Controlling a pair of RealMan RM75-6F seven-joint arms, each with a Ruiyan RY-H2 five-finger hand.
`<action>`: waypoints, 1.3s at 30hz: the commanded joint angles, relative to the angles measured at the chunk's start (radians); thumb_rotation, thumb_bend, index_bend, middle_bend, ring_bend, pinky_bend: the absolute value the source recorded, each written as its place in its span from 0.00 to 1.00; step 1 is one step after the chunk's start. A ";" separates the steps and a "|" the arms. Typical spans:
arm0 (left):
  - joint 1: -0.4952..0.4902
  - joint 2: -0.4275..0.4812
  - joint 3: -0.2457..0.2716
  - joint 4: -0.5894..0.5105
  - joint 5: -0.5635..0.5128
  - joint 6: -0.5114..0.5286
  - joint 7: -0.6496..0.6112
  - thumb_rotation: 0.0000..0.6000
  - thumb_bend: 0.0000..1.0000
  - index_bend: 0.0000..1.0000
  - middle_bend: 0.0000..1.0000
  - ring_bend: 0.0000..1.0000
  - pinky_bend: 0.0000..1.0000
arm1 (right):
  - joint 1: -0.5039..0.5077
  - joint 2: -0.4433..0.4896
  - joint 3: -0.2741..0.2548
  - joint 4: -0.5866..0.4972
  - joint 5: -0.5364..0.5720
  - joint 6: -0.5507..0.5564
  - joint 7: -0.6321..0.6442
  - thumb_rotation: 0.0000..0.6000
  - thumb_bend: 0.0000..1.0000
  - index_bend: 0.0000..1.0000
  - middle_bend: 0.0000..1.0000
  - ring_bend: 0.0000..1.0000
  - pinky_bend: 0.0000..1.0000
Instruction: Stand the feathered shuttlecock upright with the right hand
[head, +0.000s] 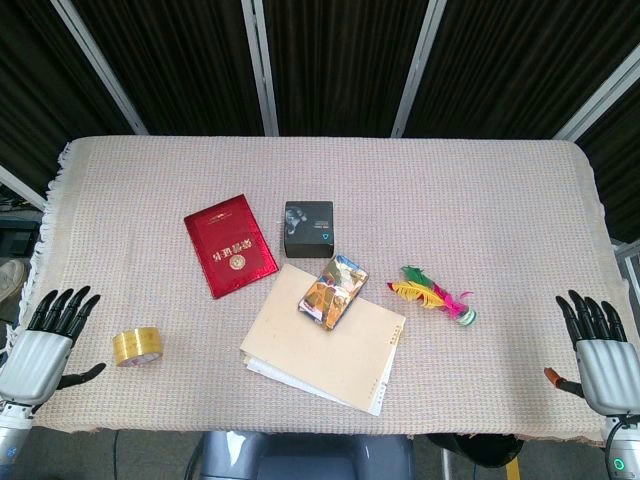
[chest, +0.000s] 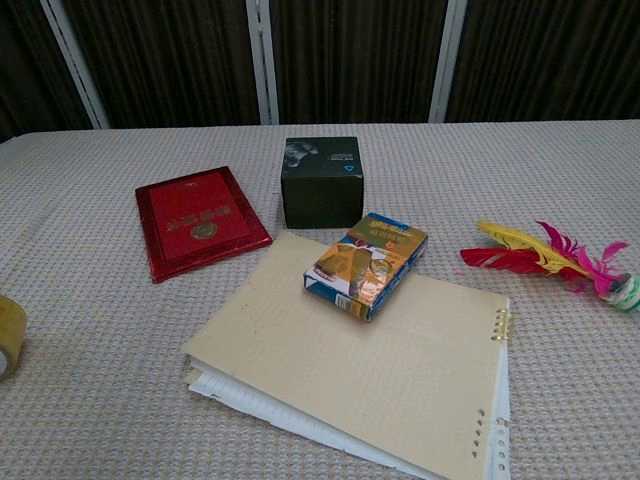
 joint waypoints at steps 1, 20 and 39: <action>0.000 0.000 0.000 0.000 -0.001 -0.001 0.002 0.85 0.02 0.00 0.00 0.00 0.00 | 0.000 0.000 0.001 0.000 0.001 0.001 0.000 1.00 0.07 0.04 0.00 0.00 0.00; -0.020 -0.003 -0.027 -0.002 -0.058 -0.049 -0.009 0.85 0.02 0.00 0.00 0.00 0.00 | 0.193 -0.169 0.059 0.069 -0.107 -0.145 0.064 1.00 0.15 0.35 0.00 0.00 0.00; -0.041 -0.026 -0.077 0.022 -0.178 -0.111 0.018 0.85 0.02 0.00 0.00 0.00 0.00 | 0.442 -0.348 0.127 0.279 0.060 -0.490 0.008 1.00 0.16 0.31 0.00 0.00 0.00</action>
